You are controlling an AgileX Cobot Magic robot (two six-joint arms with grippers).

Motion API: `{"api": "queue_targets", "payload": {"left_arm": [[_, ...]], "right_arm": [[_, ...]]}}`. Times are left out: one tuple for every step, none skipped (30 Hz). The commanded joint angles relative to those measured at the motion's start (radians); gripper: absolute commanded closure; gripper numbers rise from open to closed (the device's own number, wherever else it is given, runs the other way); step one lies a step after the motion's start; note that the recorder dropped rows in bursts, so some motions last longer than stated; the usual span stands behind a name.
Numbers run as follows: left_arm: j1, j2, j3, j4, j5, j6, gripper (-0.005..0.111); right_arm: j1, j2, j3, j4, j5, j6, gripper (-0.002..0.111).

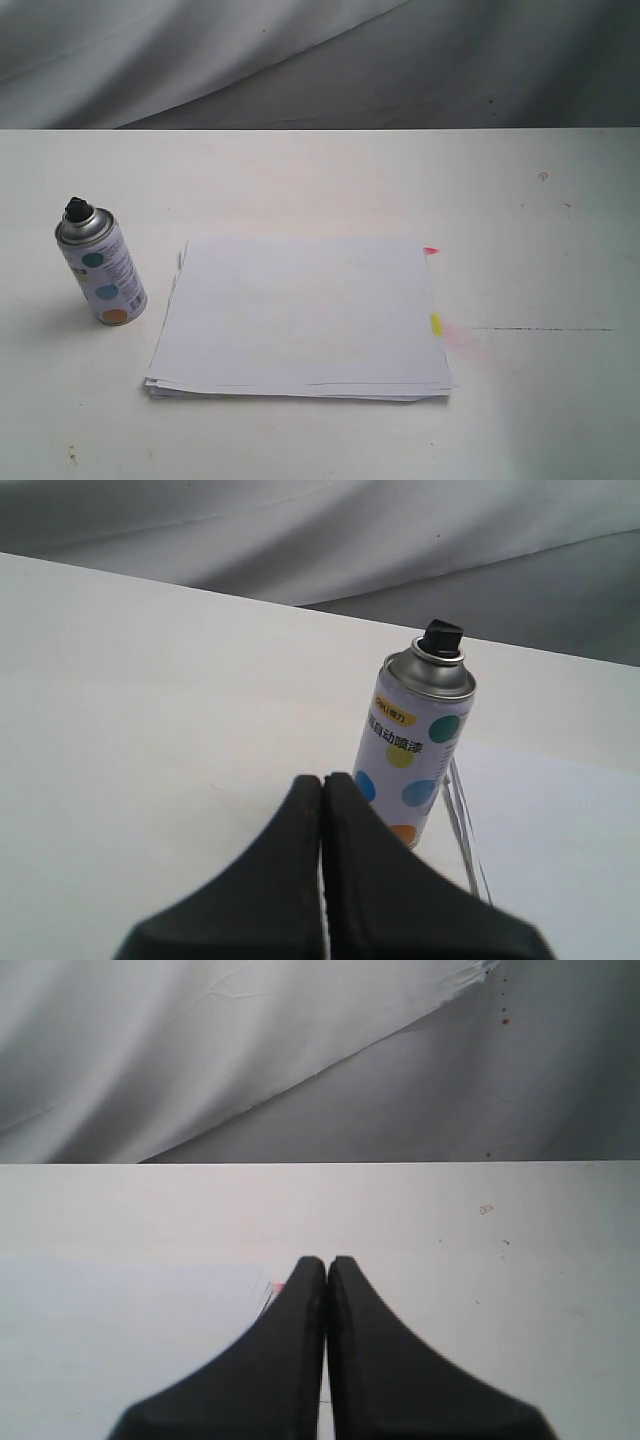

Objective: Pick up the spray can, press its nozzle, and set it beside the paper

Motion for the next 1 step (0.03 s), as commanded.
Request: {"api": "queue_targets", "payload": {"left_arm": [[-0.005,-0.002,0.005,-0.004,-0.005,0.005,0.107]], "right_arm": [[-0.007,-0.004,0.003,-0.007,0.002,-0.004,0.108]]}}
